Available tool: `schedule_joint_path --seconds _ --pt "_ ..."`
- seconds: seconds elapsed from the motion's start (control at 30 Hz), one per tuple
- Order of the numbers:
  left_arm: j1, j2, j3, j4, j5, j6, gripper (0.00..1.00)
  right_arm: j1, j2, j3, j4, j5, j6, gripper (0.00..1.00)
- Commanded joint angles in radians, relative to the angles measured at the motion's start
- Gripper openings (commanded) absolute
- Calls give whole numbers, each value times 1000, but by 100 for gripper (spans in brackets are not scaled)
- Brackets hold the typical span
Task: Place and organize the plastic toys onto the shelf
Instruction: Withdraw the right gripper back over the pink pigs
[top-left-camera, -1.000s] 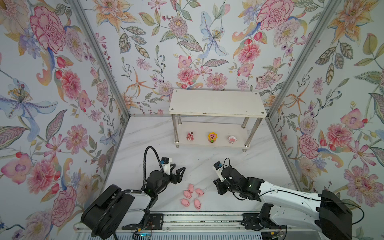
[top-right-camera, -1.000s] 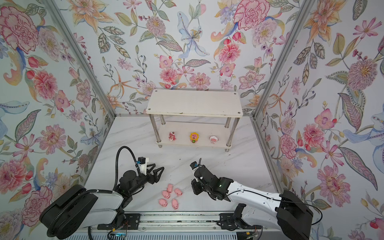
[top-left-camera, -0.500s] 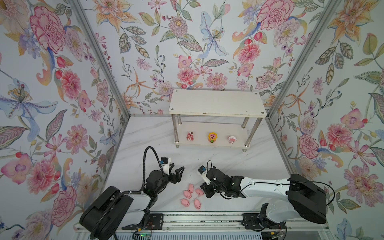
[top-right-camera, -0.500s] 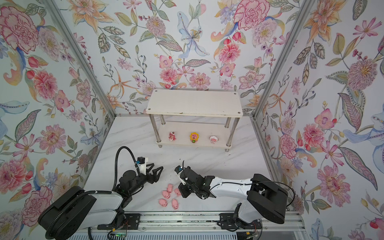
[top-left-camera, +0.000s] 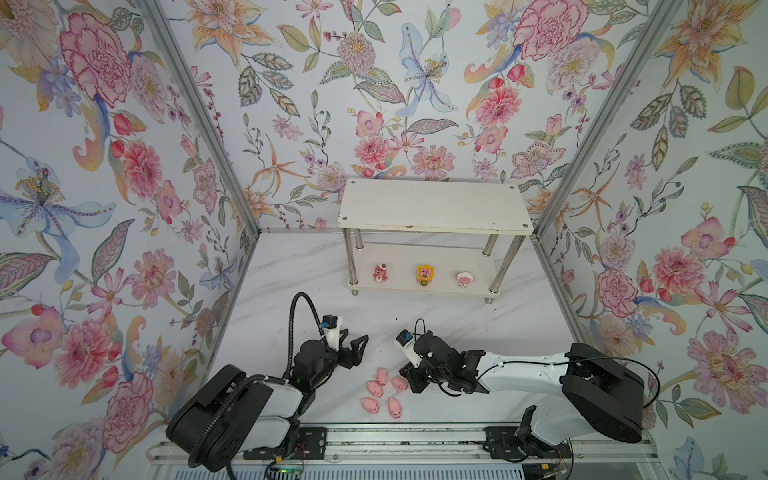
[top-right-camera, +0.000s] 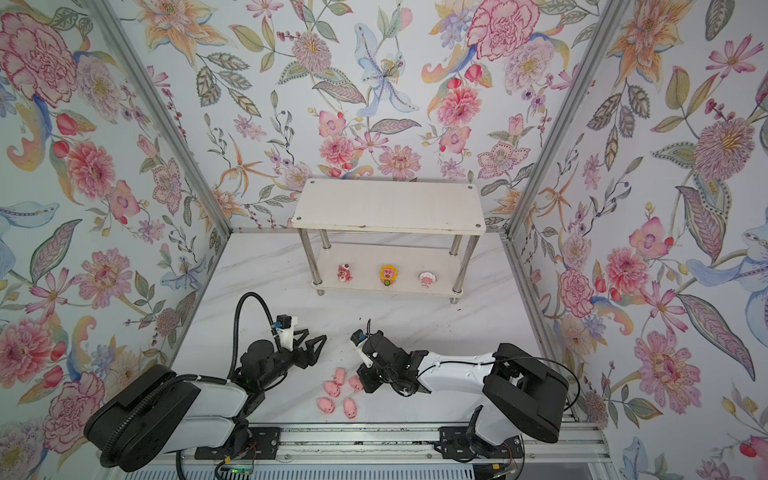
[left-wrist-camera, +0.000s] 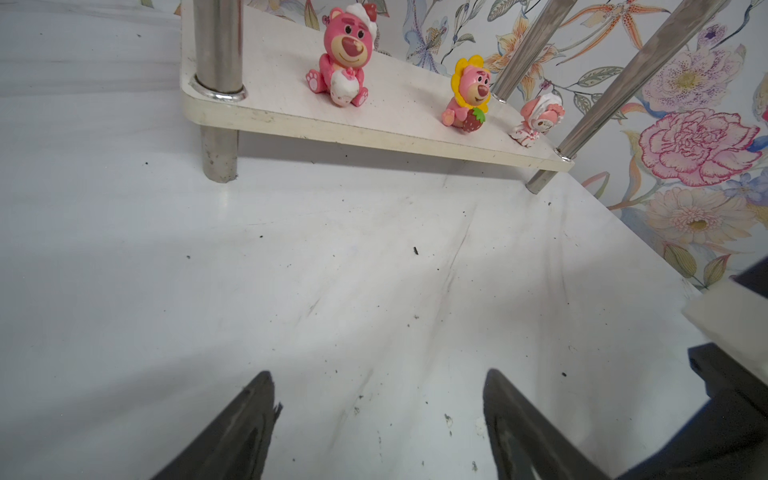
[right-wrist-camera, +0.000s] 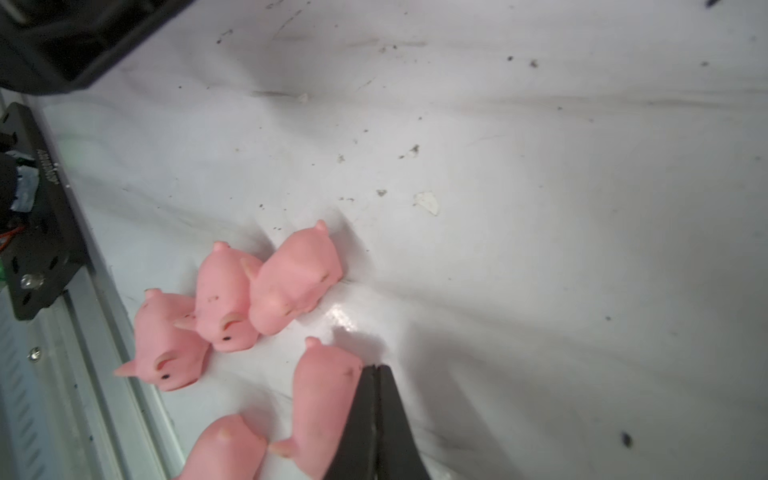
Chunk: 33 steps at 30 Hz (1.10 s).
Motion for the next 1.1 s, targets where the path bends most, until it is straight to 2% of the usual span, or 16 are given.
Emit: schedule_joint_path --seconds 0.0,0.23,0.4,0.57,0.83,1.07 --pt "16 9 8 45 18 -1 80 -38 18 -41 51 -3 22 0" --pt "21 10 5 54 21 -6 80 -46 -49 -56 16 18 43 0" --pt "22 26 8 68 34 -16 79 64 -84 42 -152 130 5 0" --pt "27 19 3 67 34 -17 79 126 -97 63 -183 183 24 0" --pt "30 26 3 72 38 -19 79 133 -12 31 -113 128 61 0" --pt "33 27 3 72 37 -18 79 111 38 25 -95 143 72 0"
